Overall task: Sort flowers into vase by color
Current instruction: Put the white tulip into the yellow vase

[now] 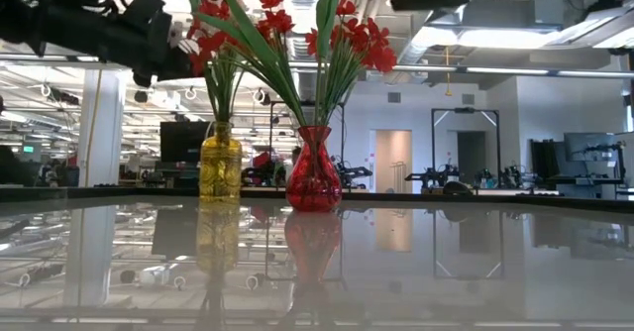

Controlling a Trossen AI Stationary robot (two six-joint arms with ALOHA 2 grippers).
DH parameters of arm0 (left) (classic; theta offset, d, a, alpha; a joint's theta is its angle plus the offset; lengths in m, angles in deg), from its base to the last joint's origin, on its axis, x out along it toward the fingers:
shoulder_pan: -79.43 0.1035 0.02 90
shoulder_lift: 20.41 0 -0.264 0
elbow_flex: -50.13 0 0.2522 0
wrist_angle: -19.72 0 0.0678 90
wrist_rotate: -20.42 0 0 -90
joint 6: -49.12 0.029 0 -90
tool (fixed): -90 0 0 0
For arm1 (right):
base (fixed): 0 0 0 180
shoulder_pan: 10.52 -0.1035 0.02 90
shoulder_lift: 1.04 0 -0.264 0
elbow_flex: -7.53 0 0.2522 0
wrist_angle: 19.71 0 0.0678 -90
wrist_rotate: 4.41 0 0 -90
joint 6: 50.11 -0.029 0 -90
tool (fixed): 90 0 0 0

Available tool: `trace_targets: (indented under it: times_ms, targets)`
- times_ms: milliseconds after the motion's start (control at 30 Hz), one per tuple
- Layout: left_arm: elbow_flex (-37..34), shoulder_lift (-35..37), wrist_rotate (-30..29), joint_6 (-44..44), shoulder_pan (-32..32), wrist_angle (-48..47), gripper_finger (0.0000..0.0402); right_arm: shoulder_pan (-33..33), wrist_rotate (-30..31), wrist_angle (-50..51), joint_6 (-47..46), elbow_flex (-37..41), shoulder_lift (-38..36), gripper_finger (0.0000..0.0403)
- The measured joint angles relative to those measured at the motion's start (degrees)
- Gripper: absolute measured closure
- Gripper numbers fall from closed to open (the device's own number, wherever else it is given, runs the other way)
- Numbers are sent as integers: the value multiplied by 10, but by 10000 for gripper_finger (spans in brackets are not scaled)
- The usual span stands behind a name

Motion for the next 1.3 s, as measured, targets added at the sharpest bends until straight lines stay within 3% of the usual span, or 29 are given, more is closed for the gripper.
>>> trace_targets:
  times_ms: [200,533,1300]
  targets:
    - [26,0,0,-21,0,-72,401,6,8,7,3,0,-46,301]
    - [12,-22,1,-47,0,-81,401,13,16,21,20,0,-102,301]
    - [12,-101,5,-77,0,-68,401,13,16,58,5,0,-107,301]
